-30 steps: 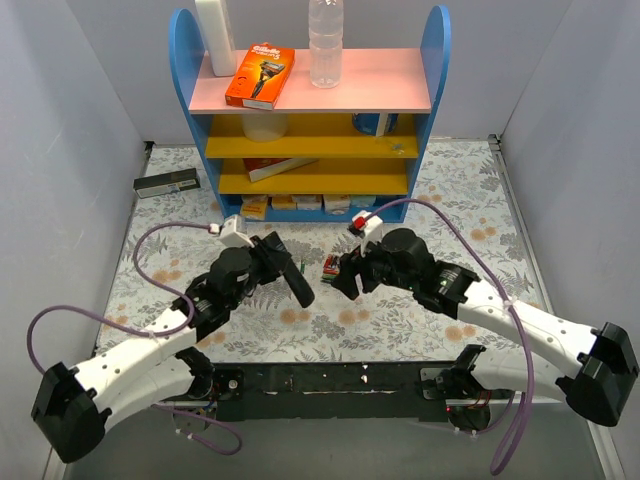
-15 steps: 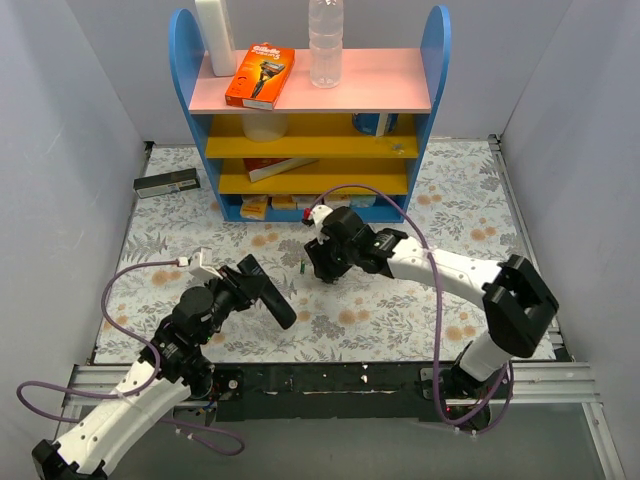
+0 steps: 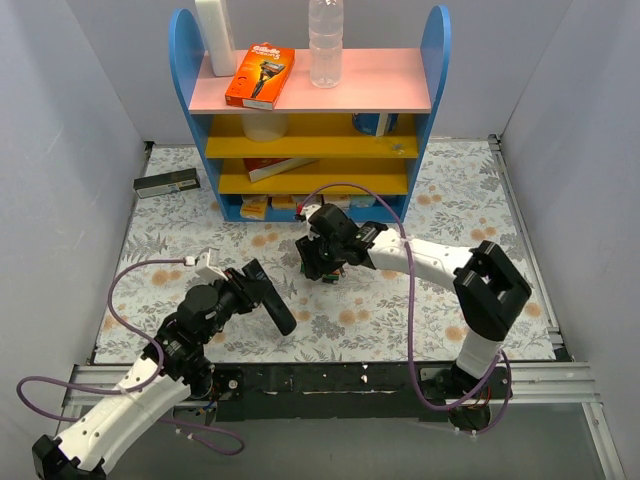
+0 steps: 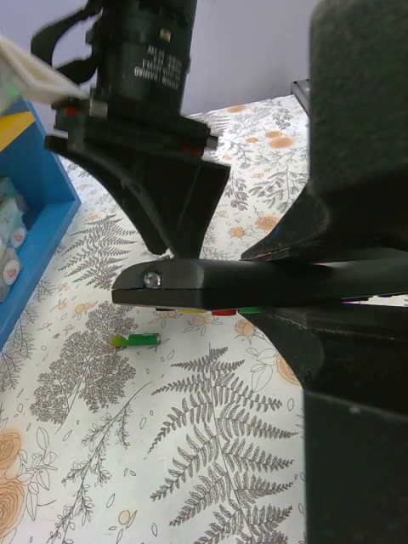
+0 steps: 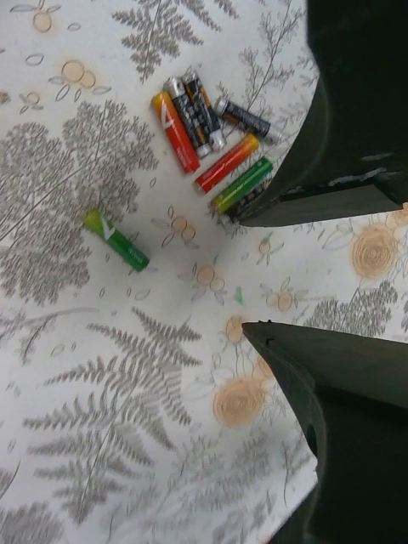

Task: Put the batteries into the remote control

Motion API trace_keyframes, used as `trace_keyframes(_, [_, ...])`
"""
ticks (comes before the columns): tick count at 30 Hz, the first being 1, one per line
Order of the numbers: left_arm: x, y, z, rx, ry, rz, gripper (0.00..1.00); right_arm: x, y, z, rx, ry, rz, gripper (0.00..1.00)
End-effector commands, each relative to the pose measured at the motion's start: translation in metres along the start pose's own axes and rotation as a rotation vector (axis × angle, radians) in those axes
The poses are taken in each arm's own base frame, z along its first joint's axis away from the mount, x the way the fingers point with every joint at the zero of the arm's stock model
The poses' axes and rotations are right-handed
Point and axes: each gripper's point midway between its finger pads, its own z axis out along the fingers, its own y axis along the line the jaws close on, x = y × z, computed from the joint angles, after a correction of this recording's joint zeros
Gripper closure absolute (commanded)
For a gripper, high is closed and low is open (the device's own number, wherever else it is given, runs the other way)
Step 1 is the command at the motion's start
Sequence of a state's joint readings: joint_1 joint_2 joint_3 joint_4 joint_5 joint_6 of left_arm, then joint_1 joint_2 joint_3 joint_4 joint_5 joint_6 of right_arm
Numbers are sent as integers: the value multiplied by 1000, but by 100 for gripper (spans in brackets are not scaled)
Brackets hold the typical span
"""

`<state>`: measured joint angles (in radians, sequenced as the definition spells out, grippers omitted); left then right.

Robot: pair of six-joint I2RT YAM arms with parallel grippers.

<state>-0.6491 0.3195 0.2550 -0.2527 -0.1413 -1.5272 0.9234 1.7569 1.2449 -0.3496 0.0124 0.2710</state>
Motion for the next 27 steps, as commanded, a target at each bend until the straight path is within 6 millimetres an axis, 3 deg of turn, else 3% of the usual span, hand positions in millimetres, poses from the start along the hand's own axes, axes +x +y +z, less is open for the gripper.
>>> trace_keyframes(1, [-9,-8,8,29,-40,23,100,-32,42,-40,-198,-141,82,45])
trace_keyframes(2, [-10,-9,12,31,-40,26,100,-46,60,-54,-295,-208,99,44])
trace_keyframes(3, [-9,-10,14,33,-36,30,100,-36,65,-54,-329,-203,106,44])
trace_keyframes(5, [-12,-15,17,40,-41,35,100,-39,79,-66,-402,-243,110,44])
trace_keyframes(9, [-14,-17,22,43,-45,20,100,-29,87,-66,-439,-217,159,44])
trace_keyframes(13, [-10,-20,24,57,-30,-14,100,-33,110,-72,-521,-274,87,44])
trace_keyframes(22, [-10,-30,25,64,-1,-46,100,-24,116,-80,-565,-328,-181,41])
trace_keyframes(27, [-8,-33,28,61,26,-29,100,-10,111,-80,-570,-340,-429,34])
